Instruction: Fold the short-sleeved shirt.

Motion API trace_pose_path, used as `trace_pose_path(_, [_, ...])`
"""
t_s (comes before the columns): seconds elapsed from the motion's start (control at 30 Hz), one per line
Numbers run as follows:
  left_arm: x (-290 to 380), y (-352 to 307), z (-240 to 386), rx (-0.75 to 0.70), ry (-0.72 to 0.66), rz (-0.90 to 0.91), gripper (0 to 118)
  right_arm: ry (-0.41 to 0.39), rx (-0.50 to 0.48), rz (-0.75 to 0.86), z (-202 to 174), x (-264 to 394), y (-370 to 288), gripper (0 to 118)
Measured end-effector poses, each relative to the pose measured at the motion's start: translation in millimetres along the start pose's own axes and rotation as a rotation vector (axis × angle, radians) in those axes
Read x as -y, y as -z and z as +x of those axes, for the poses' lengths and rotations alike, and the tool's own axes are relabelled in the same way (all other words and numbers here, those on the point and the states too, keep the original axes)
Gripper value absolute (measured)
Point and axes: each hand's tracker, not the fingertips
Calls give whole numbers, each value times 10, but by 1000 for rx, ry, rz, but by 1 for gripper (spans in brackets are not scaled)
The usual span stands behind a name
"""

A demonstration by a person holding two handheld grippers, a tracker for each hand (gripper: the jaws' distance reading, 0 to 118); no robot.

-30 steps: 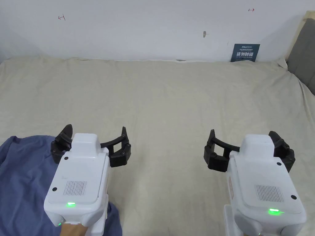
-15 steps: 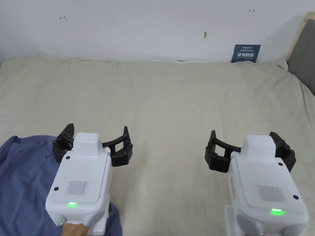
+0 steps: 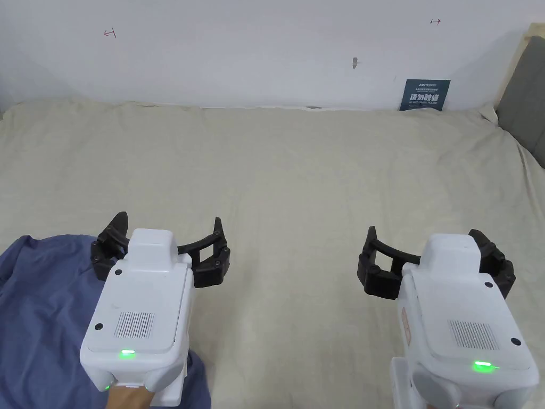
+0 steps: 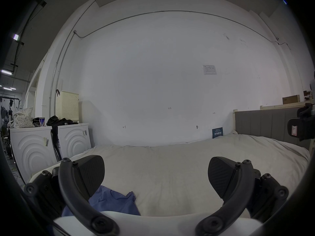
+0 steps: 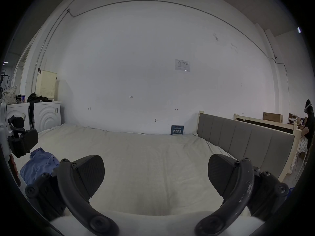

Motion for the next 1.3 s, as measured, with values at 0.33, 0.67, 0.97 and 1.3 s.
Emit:
trace_pose_path(0.33, [-20, 5, -1, -21, -25, -14, 101, 11, -4, -14, 50, -25, -7, 75])
trace_pose_path(0.67, [-27, 65, -35, -14, -78, -64, 1, -15, -10, -22, 46, -48, 43, 2])
trace_pose_path(0.97, [18, -69, -502, -114, -61, -81, 1, -19, -132, -13, -391, -109, 247, 2])
trace_pose_path(1.3, [104, -576, -1535, -397, -17, -122, 1, -17, -454, 6, -1571, -211, 369, 2])
